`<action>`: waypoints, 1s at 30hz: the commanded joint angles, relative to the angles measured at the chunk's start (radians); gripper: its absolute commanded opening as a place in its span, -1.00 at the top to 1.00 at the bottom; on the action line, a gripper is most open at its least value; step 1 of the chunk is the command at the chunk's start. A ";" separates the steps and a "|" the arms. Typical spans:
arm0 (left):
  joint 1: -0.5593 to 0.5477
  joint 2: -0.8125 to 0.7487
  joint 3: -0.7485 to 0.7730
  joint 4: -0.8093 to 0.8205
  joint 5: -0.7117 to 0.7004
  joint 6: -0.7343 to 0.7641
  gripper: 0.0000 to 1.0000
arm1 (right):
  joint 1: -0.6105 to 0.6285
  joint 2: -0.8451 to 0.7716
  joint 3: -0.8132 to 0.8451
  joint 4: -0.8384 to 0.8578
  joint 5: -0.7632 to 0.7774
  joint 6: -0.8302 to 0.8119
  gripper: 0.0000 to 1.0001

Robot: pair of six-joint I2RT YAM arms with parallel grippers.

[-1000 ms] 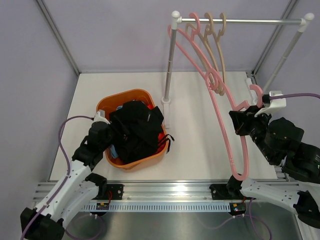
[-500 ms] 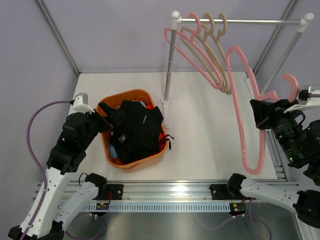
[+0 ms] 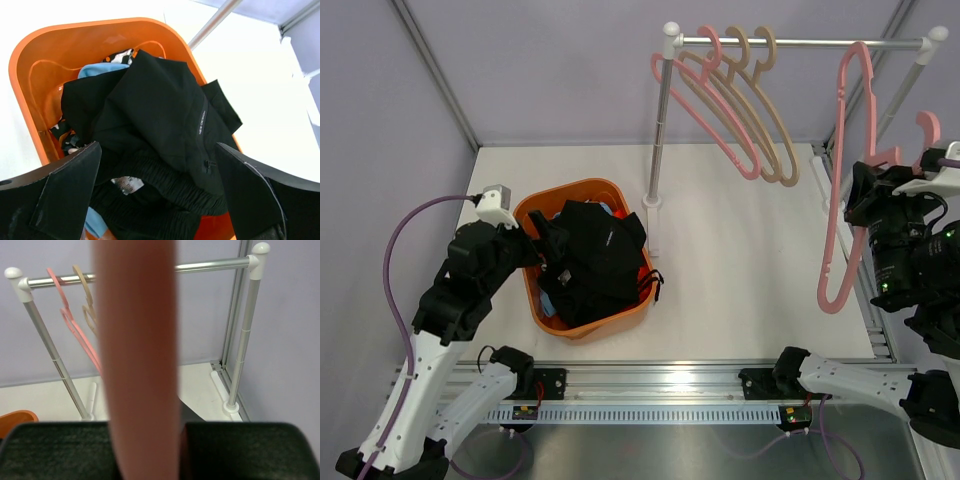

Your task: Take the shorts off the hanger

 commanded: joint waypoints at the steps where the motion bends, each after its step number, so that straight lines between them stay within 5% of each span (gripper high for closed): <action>1: 0.000 -0.003 0.007 0.011 0.042 0.063 -0.98 | 0.008 0.023 0.070 0.008 0.001 0.012 1.00; 5: 0.000 -0.008 -0.006 0.011 0.052 0.076 -0.98 | -0.026 0.123 0.076 -0.158 -0.019 0.083 1.00; 10: 0.000 -0.021 -0.022 0.006 0.052 0.096 -0.98 | -0.531 0.177 0.009 -0.204 -0.481 0.190 1.00; 14: 0.000 -0.034 -0.044 -0.003 0.049 0.107 -0.98 | -0.682 0.244 -0.065 -0.152 -0.519 0.227 1.00; 16: 0.000 -0.044 -0.050 -0.014 0.049 0.118 -0.98 | -0.762 0.267 -0.067 -0.123 -0.658 0.251 1.00; 21: 0.000 -0.067 -0.099 -0.029 0.019 0.148 -0.98 | -0.808 0.301 -0.044 -0.109 -0.946 0.291 1.00; 30: 0.000 -0.115 -0.173 -0.009 0.012 0.162 -0.98 | -0.808 0.349 -0.013 -0.155 -1.172 0.275 1.00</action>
